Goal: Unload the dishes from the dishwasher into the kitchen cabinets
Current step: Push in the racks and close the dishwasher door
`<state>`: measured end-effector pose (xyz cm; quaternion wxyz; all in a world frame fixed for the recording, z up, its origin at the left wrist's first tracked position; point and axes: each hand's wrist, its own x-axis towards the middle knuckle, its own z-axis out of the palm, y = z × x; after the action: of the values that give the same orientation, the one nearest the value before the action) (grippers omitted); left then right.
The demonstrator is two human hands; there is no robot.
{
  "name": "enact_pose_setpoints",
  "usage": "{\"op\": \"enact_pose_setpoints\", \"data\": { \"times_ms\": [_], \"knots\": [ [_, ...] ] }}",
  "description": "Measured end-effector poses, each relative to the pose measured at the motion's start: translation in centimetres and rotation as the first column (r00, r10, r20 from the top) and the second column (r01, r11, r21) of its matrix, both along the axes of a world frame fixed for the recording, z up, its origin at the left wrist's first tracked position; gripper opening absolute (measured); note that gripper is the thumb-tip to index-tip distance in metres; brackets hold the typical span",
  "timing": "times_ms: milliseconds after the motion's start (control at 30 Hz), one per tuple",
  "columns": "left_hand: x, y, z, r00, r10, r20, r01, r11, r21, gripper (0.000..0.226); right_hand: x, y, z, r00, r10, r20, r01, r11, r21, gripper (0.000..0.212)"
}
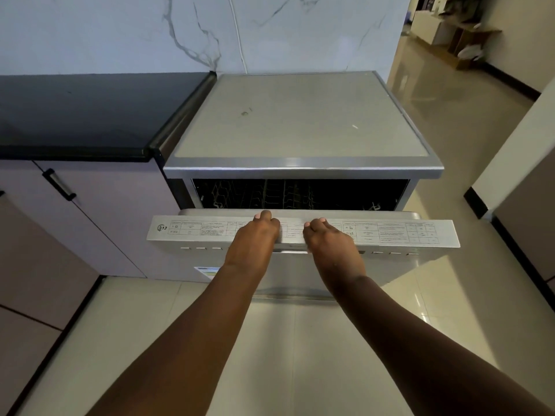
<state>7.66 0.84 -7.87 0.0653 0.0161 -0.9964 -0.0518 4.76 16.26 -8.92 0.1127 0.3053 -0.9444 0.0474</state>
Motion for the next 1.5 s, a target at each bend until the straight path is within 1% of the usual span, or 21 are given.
{"op": "enact_pose_setpoints", "data": {
  "times_ms": [100, 167, 267, 400, 567, 633, 733, 833, 900, 967, 1033, 1067, 1100, 1167, 1233, 1300, 1367, 1433, 1500],
  "knots": [
    [-0.9, -0.1, 0.4, 1.0, 0.006, 0.004, -0.006, 1.0, 0.007, 0.021, -0.7, -0.3, 0.4, 1.0, -0.004, 0.002, 0.004, 1.0, 0.021, 0.029],
    [-1.6, -0.2, 0.7, 1.0, 0.015, -0.004, -0.015, 1.0, 0.02, 0.02, -1.3, -0.5, 1.2, 1.0, -0.024, -0.015, 0.024, 1.0, 0.006, 0.033],
    [-2.6, -0.5, 0.9, 1.0, 0.027, -0.01, -0.027, 0.999, 0.028, 0.017, -2.7, -1.0, 1.5, 1.0, -0.008, 0.029, 0.007, 1.0, 0.021, 0.029],
    [-4.1, -1.0, 1.4, 0.999, 0.031, -0.013, -0.03, 0.997, 0.064, 0.012, -4.1, -1.3, 1.9, 1.0, -0.015, -0.022, 0.015, 1.0, 0.008, 0.043],
    [-5.7, -1.5, 1.9, 0.999, 0.035, 0.023, -0.037, 0.995, 0.092, 0.016, -5.7, -1.6, 2.2, 0.999, 0.006, -0.032, -0.005, 0.999, 0.034, 0.044],
    [-6.3, -1.6, 2.0, 0.998, 0.045, 0.047, -0.048, 0.996, 0.076, 0.019, -6.4, -1.8, 2.2, 0.999, 0.015, -0.036, -0.014, 1.0, 0.027, 0.042],
    [-7.2, -1.7, 2.3, 0.998, 0.052, 0.037, -0.054, 0.996, 0.072, 0.018, -7.2, -2.1, 2.2, 0.997, 0.016, -0.074, -0.013, 0.999, 0.035, 0.039],
    [-7.9, -1.6, 2.9, 0.997, 0.04, 0.061, -0.042, 0.998, 0.037, 0.026, -7.8, -2.5, 2.1, 0.993, 0.028, -0.112, -0.015, 0.994, 0.113, 0.035],
    [-8.1, -1.6, 3.0, 0.997, 0.027, 0.078, -0.029, 0.999, 0.025, 0.026, -8.0, -2.8, 1.9, 0.989, 0.065, -0.131, -0.047, 0.99, 0.134, 0.035],
    [-8.0, -1.8, 3.0, 0.997, 0.024, 0.073, -0.025, 1.0, 0.015, 0.026, -8.1, -3.1, 2.3, 0.98, 0.101, -0.169, -0.083, 0.99, 0.114, 0.033],
    [-8.0, -1.8, 2.9, 0.997, 0.024, 0.069, -0.025, 1.0, 0.01, 0.024, -8.2, -3.1, 2.5, 0.968, 0.072, -0.24, -0.061, 0.997, 0.054, 0.03],
    [-8.0, -1.8, 2.9, 0.997, 0.021, 0.071, -0.021, 1.0, 0.009, 0.023, -8.2, -3.0, 2.6, 0.959, 0.036, -0.28, -0.029, 0.999, 0.031, 0.037],
    [-8.1, -1.8, 3.0, 0.997, 0.014, 0.072, -0.014, 1.0, 0.0, 0.022, -8.4, -2.8, 2.5, 0.956, 0.002, -0.294, 0.002, 1.0, 0.013, 0.05],
    [-8.4, -2.0, 3.4, 0.996, -0.003, 0.084, 0.006, 1.0, -0.031, 0.021, -8.8, -2.6, 2.4, 0.973, -0.055, -0.224, 0.059, 0.998, 0.008, 0.071],
    [-9.0, -2.4, 3.7, 0.993, -0.025, 0.112, 0.033, 0.997, -0.065, 0.027, -9.5, -2.5, 2.3, 0.989, -0.101, -0.109, 0.105, 0.994, 0.028, 0.087],
    [-9.6, -2.6, 4.0, 0.989, -0.058, 0.136, 0.071, 0.993, -0.093, 0.039, -10.4, -2.6, 2.6, 0.993, -0.104, -0.049, 0.106, 0.993, 0.045, 0.094],
    [-9.9, -2.8, 4.0, 0.99, -0.099, 0.104, 0.112, 0.985, -0.133, 0.054, -10.9, -2.8, 3.5, 0.997, -0.073, -0.026, 0.075, 0.994, 0.079, 0.094],
    [-10.1, -3.3, 3.9, 0.992, -0.116, 0.048, 0.124, 0.963, -0.239, 0.069, -11.2, -3.1, 4.2, 0.999, -0.03, -0.036, 0.034, 0.993, 0.112, 0.087],
    [-10.5, -3.9, 3.7, 0.996, -0.059, 0.063, 0.073, 0.963, -0.26, 0.092, -11.6, -3.2, 4.6, 0.998, -0.019, -0.056, 0.027, 0.989, 0.147, 0.078]
  ]
}}
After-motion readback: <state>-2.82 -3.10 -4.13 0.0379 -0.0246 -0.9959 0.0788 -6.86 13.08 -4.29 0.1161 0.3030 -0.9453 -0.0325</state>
